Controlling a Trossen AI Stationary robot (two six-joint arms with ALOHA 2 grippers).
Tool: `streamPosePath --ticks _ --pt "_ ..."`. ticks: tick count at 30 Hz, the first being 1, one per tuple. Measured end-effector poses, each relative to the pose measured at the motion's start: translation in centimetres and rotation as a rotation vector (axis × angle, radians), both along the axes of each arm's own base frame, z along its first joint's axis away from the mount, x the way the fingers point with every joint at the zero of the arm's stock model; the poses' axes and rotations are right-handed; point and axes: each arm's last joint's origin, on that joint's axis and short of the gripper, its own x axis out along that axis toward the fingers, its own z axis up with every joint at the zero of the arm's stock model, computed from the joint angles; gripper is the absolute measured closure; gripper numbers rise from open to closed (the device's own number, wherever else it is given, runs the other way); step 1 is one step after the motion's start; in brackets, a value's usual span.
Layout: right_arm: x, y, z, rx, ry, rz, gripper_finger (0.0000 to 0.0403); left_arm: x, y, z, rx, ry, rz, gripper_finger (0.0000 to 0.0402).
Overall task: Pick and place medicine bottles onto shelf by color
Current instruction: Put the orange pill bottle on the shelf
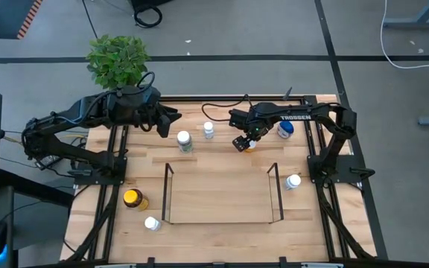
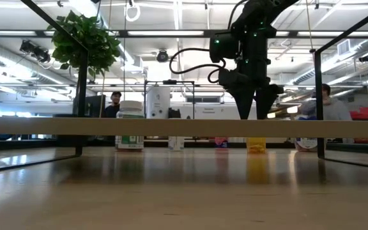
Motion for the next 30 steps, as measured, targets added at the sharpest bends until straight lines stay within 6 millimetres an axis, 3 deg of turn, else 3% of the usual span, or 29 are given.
streamPosePath --ticks 6,14,30 --pt "0.0 0.0 -0.1 0.005 -0.003 -0.014 0.0111 0.0 0.0 0.0 -0.001 0.0 0.001 0.026" --pt "-0.8 0.4 -1.9 0.057 0.028 -0.041 0.0111 0.0 0.0 0.0 -0.001 0.0 0.001 0.0258" --pt "-0.4 0.3 -1.8 0.045 -0.02 -0.064 0.0112 0.0 0.0 -0.1 0.0 0.011 -0.001 0.0255"
